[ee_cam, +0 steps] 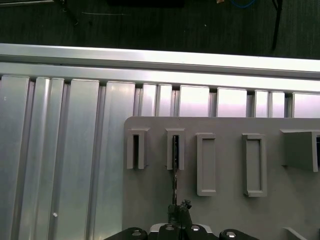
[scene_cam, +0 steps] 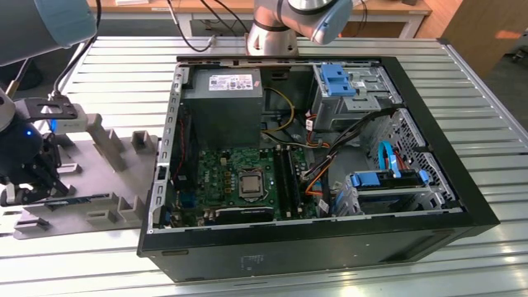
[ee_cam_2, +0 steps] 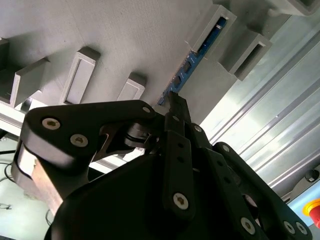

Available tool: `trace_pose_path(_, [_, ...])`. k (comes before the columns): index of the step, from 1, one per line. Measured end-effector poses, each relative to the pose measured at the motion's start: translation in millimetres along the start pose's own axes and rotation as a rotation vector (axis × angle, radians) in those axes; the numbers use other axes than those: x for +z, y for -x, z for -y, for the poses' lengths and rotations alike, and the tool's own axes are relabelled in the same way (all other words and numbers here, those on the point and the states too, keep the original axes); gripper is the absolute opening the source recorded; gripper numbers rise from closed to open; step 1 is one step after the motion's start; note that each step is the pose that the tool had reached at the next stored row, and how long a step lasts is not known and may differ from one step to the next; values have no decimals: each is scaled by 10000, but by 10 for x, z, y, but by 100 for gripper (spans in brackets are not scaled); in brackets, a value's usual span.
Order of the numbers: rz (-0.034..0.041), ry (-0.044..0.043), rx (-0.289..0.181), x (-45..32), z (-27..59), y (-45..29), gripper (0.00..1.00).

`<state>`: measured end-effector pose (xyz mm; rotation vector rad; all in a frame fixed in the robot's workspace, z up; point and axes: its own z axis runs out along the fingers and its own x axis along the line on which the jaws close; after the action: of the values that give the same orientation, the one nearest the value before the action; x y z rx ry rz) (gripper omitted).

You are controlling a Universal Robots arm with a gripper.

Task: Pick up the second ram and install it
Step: 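Pick up the second ram and move it above second insertion slot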

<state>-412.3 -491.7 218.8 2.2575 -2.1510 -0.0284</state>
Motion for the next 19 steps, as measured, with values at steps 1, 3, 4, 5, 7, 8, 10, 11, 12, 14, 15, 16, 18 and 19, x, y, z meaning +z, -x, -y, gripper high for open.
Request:
trace_pose_path(1, [0,0,0,0,0,0,11])
trace_pose_path(3, [0,0,0,1,-1,0,11])
trace_pose_path(4, [0,0,0,1,-1,0,17])
trace_pose_path(5, [0,0,0,2,-2,0,17])
trace_pose_path(7, [0,0,0,2,-2,0,29])
trace_pose_path(8, [0,0,0,3,-2,0,29])
trace_pose_path(10, [0,0,0,3,-3,0,36])
trace_pose_path(11, [-1,0,0,4,-4,0,36])
trace_pose_path(12, [1,-5,-5,8,-12,1,36])
trace_pose_path(14, [16,-30,-39,18,-32,2,36])
trace_pose_path(15, [21,-38,-64,27,-38,2,36])
trace_pose_path(16, [26,-47,-92,41,-39,2,36])
trace_pose_path(18, [25,-46,-137,74,-40,2,36])
trace_pose_path(19, [25,-46,-156,92,-41,2,36])
